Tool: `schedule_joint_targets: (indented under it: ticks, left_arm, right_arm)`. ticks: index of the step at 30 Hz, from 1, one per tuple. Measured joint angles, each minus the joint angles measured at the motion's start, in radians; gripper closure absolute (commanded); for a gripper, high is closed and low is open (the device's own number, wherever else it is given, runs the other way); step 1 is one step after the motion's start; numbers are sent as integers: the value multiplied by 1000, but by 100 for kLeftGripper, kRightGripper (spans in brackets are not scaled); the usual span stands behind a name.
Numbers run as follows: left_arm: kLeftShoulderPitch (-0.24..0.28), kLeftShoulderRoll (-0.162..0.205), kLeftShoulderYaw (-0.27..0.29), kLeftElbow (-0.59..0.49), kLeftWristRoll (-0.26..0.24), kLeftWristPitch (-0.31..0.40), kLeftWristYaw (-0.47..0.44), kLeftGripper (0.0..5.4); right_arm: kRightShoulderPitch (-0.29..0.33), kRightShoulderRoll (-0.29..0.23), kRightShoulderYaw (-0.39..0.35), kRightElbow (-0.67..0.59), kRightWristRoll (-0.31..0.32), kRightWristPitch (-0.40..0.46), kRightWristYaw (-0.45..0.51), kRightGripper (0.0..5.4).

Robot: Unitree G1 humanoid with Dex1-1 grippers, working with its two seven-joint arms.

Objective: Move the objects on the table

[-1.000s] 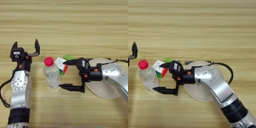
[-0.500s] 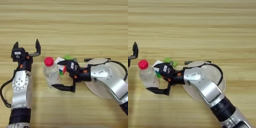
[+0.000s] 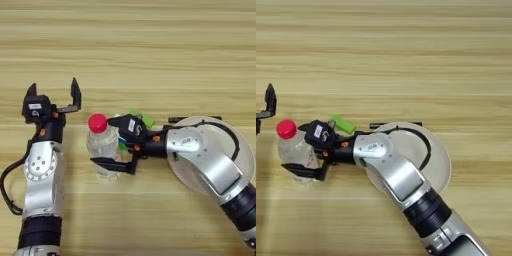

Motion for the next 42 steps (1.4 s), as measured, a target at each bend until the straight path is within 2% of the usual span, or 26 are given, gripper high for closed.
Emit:
schedule_joint_targets:
  ticks: [9, 25, 31, 35, 42]
  left_arm:
    - [0, -1, 0, 0, 0, 0, 0, 0]
    - [0, -1, 1, 0, 0, -1, -1, 0]
    - [0, -1, 1, 1, 0, -2, -1, 0]
    - [0, -1, 1, 2, 0, -2, 0, 0]
    - [0, -2, 0, 5, 1, -3, 0, 0]
  right_arm:
    - [-2, 14, -1, 16, -8, -8, 0, 196]
    - [-2, 19, -20, 8, -6, 9, 1, 212]
    - [-5, 14, -76, -64, 39, 54, 2, 212]
    - [-21, -3, -150, -132, 96, 114, 2, 214]
    - [-46, -65, -295, -191, 161, 159, -2, 214]
